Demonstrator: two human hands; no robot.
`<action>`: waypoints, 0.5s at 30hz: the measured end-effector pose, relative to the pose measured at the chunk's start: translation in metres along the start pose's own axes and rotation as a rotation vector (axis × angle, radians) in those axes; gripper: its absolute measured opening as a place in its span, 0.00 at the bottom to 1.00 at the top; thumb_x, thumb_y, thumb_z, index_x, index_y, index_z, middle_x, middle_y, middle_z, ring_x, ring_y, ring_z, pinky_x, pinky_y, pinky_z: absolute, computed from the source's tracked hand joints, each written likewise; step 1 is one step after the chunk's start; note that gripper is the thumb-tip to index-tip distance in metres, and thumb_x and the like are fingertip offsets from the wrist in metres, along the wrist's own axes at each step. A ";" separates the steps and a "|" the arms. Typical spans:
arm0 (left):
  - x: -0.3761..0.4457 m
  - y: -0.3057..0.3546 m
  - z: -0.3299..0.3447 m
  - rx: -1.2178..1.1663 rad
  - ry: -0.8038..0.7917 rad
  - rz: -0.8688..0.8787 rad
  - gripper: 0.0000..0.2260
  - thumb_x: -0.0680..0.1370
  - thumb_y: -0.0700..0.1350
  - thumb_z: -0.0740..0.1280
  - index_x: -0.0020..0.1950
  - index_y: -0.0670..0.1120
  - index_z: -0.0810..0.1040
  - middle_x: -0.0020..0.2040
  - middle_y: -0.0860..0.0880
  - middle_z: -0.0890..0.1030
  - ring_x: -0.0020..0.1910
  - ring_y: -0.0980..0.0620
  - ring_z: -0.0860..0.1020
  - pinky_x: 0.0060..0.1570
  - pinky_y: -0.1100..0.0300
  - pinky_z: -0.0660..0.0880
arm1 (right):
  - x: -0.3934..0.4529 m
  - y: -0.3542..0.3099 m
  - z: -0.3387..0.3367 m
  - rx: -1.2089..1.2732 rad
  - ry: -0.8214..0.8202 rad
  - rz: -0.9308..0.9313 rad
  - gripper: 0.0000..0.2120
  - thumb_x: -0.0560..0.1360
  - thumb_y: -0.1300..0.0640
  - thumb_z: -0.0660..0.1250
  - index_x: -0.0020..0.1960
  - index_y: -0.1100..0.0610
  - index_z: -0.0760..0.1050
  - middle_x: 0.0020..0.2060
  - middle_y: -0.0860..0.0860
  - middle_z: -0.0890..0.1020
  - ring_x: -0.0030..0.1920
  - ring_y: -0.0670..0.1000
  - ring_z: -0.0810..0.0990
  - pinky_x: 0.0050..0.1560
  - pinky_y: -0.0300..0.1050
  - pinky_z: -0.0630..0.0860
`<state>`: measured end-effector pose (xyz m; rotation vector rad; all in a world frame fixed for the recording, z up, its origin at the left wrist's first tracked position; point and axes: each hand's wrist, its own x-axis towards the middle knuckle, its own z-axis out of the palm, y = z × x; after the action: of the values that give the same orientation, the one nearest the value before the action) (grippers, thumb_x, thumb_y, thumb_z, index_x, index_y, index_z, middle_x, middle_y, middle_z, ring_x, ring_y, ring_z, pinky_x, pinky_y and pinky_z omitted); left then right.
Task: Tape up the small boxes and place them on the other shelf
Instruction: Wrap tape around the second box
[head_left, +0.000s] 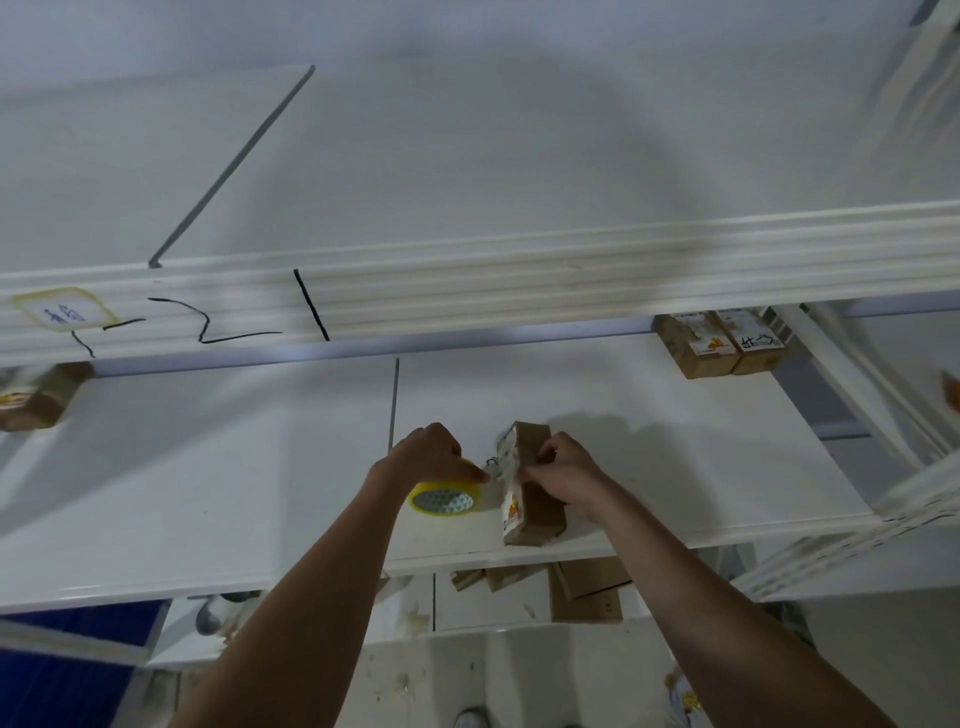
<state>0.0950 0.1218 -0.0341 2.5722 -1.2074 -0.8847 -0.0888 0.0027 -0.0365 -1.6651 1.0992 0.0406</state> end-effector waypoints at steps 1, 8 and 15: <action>-0.001 0.000 -0.001 -0.010 -0.009 -0.014 0.22 0.65 0.67 0.75 0.33 0.48 0.79 0.33 0.50 0.79 0.33 0.53 0.78 0.35 0.60 0.74 | -0.001 0.002 0.000 0.047 -0.016 0.012 0.18 0.72 0.55 0.75 0.56 0.54 0.70 0.52 0.53 0.77 0.50 0.51 0.78 0.44 0.45 0.76; -0.003 0.008 -0.003 -0.029 -0.032 -0.076 0.26 0.59 0.71 0.74 0.34 0.49 0.81 0.34 0.51 0.81 0.36 0.53 0.81 0.36 0.58 0.77 | -0.003 0.018 0.000 0.299 -0.111 0.028 0.23 0.73 0.54 0.76 0.63 0.56 0.70 0.57 0.55 0.79 0.55 0.56 0.80 0.49 0.50 0.81; -0.002 0.022 0.004 0.092 -0.053 -0.083 0.29 0.61 0.72 0.73 0.45 0.49 0.80 0.40 0.51 0.82 0.40 0.51 0.83 0.42 0.58 0.80 | -0.008 0.030 0.001 0.435 -0.157 0.061 0.24 0.75 0.58 0.74 0.66 0.59 0.68 0.58 0.57 0.79 0.55 0.57 0.82 0.49 0.50 0.83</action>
<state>0.0769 0.1095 -0.0281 2.7059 -1.1895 -0.9401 -0.1131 0.0087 -0.0551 -1.2180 0.9593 -0.0265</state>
